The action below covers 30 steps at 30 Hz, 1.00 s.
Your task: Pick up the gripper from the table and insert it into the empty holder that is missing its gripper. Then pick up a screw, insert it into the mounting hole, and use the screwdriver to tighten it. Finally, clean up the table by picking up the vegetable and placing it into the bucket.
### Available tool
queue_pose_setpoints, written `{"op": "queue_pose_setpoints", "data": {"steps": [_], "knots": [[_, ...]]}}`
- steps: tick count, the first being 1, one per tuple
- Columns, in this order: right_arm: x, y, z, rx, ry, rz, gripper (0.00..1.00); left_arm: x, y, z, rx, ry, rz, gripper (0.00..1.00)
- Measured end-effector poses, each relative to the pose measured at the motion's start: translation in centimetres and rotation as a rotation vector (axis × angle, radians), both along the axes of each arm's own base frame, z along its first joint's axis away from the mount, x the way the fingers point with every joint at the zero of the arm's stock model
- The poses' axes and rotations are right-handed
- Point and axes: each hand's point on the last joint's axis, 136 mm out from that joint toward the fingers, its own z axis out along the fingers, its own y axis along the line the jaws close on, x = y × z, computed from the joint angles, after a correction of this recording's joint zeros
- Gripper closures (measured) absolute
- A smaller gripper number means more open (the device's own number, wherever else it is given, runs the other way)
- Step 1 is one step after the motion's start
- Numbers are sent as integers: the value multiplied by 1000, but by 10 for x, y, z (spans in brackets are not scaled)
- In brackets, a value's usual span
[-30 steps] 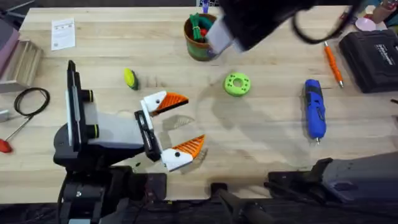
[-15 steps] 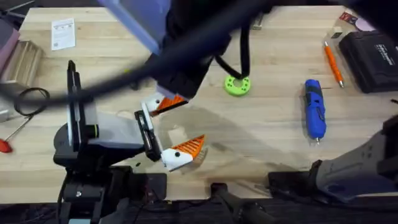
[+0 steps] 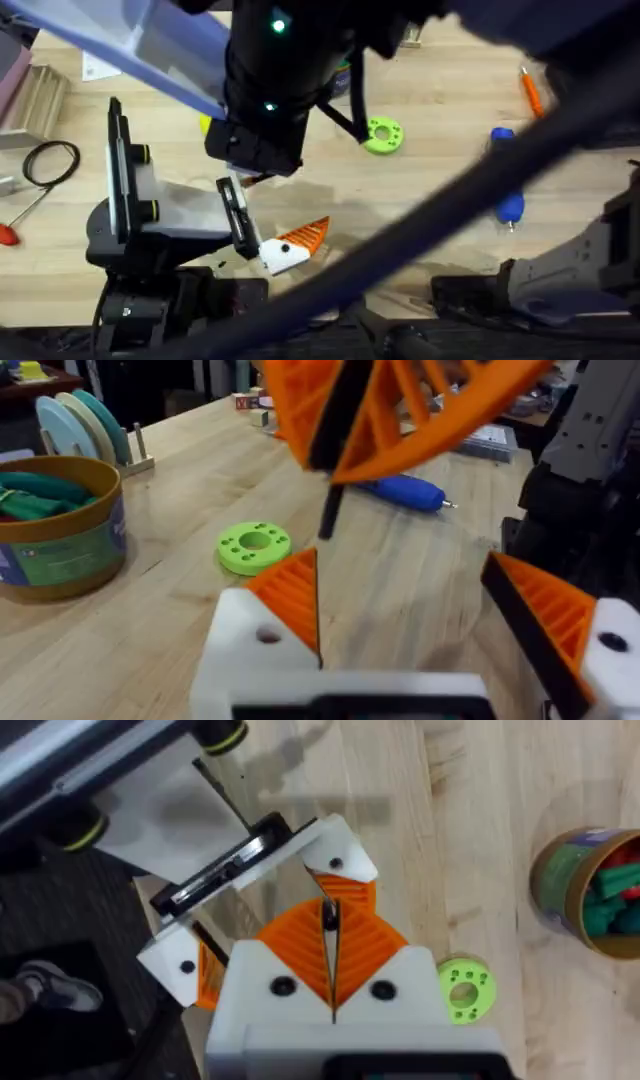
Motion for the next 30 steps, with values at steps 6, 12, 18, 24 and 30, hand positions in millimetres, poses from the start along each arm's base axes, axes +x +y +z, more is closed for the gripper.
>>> {"op": "queue_pose_setpoints", "data": {"steps": [6, 12, 18, 24, 30], "knots": [[2, 3, -10, -33, -12, 61, 995, 0, 0, 0, 0, 0, 0, 15], [3, 5, -15, -49, -15, 86, 995, 0, 0, 0, 0, 0, 0, 15], [5, 9, -25, -74, -9, 96, 995, 0, 0, 0, 0, 0, 0, 15], [11, 10, -29, -88, -31, 86, 995, 0, 0, 0, 0, 0, 0, 16], [14, 13, -28, -77, -46, 82, 995, 0, 0, 0, 0, 0, 0, 15]]}}
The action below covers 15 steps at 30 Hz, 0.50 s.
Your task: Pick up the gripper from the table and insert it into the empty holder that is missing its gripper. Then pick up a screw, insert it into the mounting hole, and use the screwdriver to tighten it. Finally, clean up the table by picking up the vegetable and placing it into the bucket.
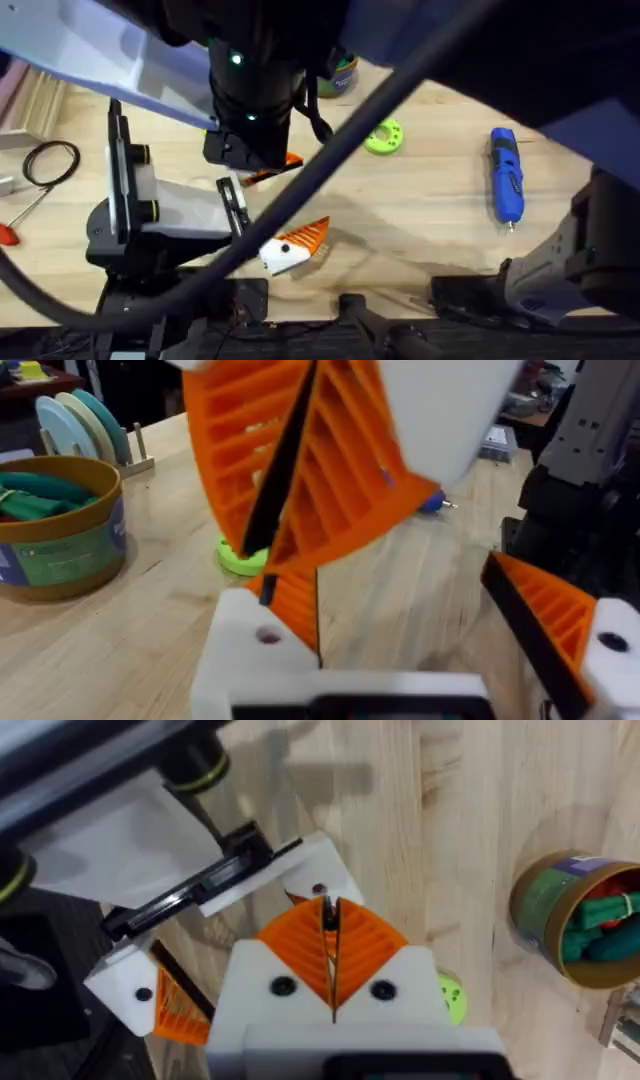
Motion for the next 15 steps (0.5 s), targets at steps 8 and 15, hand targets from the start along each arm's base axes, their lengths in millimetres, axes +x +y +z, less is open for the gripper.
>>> {"op": "queue_pose_setpoints", "data": {"steps": [8, 15], "knots": [[0, -1, 0, -3, 2, 0, 995, 0, 0, 0, 0, 0, 0, 14], [0, 0, -3, -9, 4, 0, 995, 0, 0, 0, 0, 0, 0, 15]]}}
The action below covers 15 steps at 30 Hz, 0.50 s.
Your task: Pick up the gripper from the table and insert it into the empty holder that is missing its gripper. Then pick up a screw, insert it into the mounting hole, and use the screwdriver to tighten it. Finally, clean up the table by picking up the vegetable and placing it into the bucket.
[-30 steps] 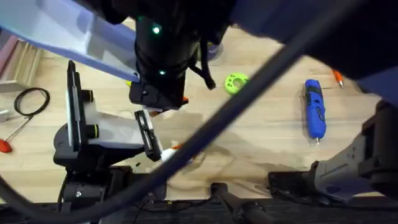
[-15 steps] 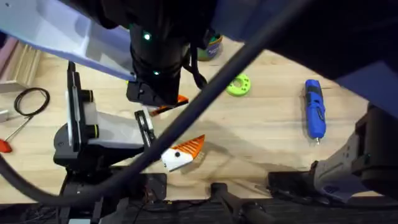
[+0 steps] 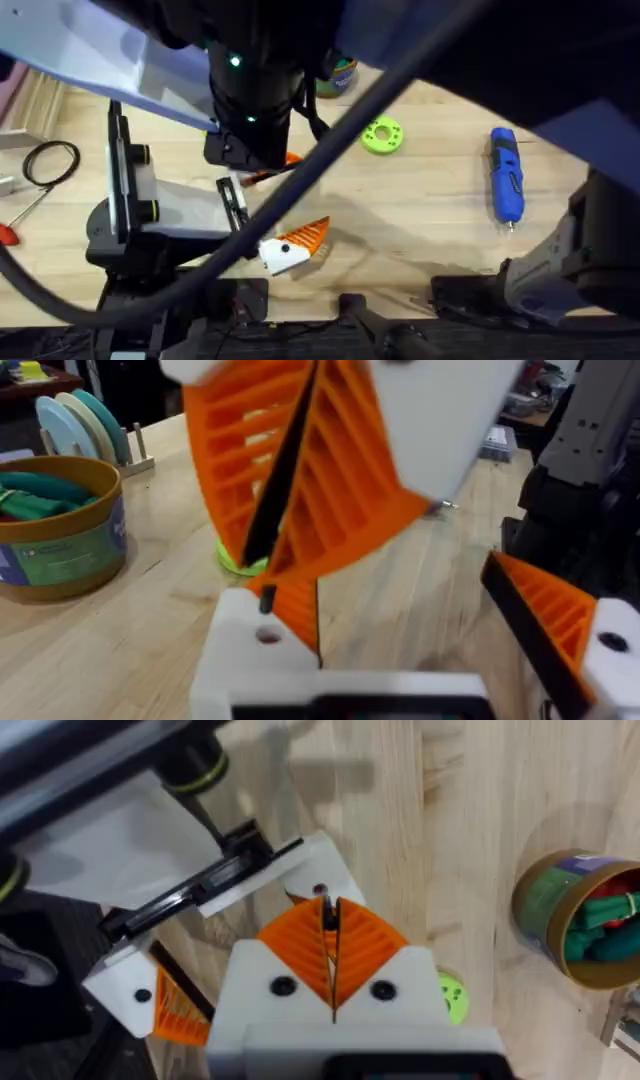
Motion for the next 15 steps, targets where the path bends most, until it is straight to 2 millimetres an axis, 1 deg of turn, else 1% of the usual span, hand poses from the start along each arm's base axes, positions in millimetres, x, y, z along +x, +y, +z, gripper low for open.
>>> {"op": "queue_pose_setpoints", "data": {"steps": [4, 15], "knots": [[1, 1, -5, -12, 6, 0, 995, 0, 0, 0, 0, 0, 0, 14], [0, 0, -6, -20, 10, 0, 995, 0, 0, 0, 0, 0, 0, 14]]}}
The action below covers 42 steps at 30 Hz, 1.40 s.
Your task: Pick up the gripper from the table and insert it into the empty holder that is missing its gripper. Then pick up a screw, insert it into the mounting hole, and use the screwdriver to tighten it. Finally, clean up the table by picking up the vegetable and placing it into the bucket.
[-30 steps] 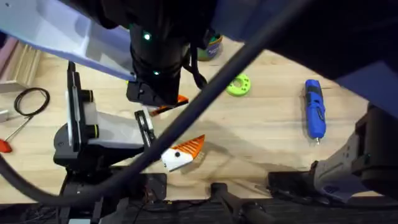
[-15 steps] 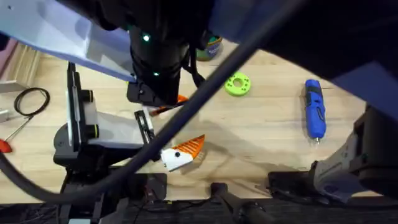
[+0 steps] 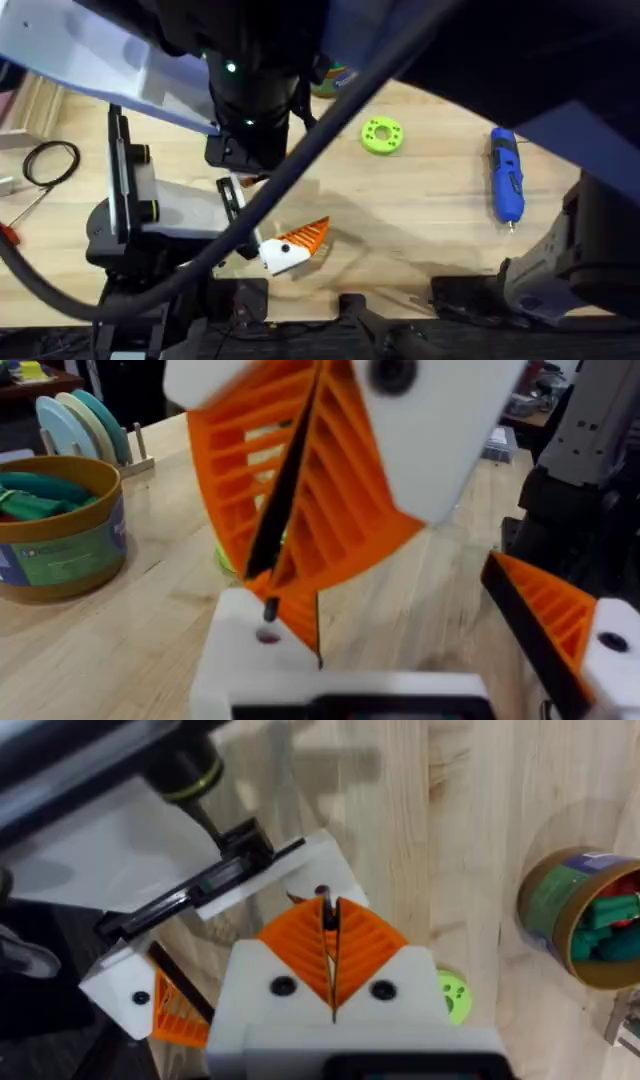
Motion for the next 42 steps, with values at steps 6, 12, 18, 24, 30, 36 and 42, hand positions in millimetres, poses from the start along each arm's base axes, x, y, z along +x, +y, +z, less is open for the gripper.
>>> {"op": "queue_pose_setpoints", "data": {"steps": [6, 12, 18, 24, 30, 36, 42], "knots": [[-1, -2, -1, -10, 5, 0, 995, 0, 0, 0, 0, 0, 0, 15], [-1, -3, -1, -12, 6, 0, 995, 0, 0, 0, 0, 0, 0, 15], [1, 1, 1, 6, -3, 0, 995, 0, 0, 0, 0, 0, 0, 15], [0, 1, 0, 2, -1, 0, 995, 0, 0, 0, 0, 0, 0, 15], [2, 3, -10, -19, 10, 0, 995, 0, 0, 0, -1, 4, 0, 15], [1, 3, -11, -24, 12, 0, 995, 0, 0, 0, -4, 10, -3, 15], [1, 3, -11, -24, 12, 0, 995, 0, 0, 0, -4, 10, -3, 15]]}}
